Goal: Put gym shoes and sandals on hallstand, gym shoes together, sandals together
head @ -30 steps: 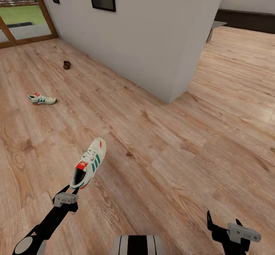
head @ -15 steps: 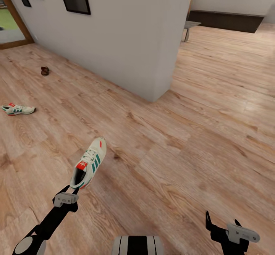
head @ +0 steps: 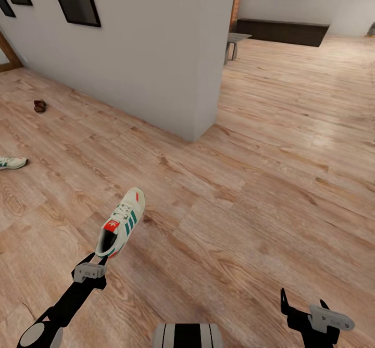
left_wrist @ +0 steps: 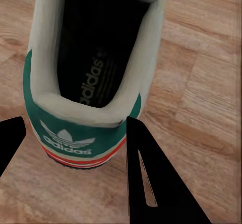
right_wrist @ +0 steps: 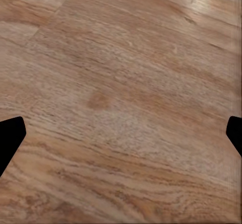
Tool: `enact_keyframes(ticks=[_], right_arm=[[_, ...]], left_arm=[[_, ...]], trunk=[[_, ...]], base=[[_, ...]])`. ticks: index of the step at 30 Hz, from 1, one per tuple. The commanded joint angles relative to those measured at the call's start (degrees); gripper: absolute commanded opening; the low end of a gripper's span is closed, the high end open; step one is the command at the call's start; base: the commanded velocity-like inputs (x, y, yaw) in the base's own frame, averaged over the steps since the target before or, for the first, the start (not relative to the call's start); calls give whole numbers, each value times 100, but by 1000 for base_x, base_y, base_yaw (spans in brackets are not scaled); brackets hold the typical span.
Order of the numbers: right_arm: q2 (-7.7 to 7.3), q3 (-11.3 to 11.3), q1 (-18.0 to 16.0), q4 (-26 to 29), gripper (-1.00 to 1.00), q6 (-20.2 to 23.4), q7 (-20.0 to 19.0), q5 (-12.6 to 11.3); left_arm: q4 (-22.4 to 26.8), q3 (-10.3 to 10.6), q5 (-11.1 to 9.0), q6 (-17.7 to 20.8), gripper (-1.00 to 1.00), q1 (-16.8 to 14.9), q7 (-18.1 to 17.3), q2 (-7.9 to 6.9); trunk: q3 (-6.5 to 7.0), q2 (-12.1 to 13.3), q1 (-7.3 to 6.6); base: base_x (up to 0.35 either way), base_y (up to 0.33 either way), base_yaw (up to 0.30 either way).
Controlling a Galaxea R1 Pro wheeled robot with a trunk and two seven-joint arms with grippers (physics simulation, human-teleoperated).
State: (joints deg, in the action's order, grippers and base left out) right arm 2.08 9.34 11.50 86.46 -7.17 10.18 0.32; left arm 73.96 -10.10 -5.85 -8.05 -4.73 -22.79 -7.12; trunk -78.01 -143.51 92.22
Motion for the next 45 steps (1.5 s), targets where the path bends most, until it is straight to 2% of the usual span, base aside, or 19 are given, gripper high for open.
enact_keyframes(ticks=[1, 45], right_arm=[[3, 1, 1, 2, 100, -12, 9, 3], [6, -2, 16, -3, 100, -48, 10, 3]], left_arm=[[-5, -4, -57, 5, -100, -2, -41, 0], [-2, -10, -57, 14, -100, -2, -41, 0]], trunk=[[5, -1, 0], [363, -1, 0]], base=[[0, 0, -171], [0, 0, -171]])
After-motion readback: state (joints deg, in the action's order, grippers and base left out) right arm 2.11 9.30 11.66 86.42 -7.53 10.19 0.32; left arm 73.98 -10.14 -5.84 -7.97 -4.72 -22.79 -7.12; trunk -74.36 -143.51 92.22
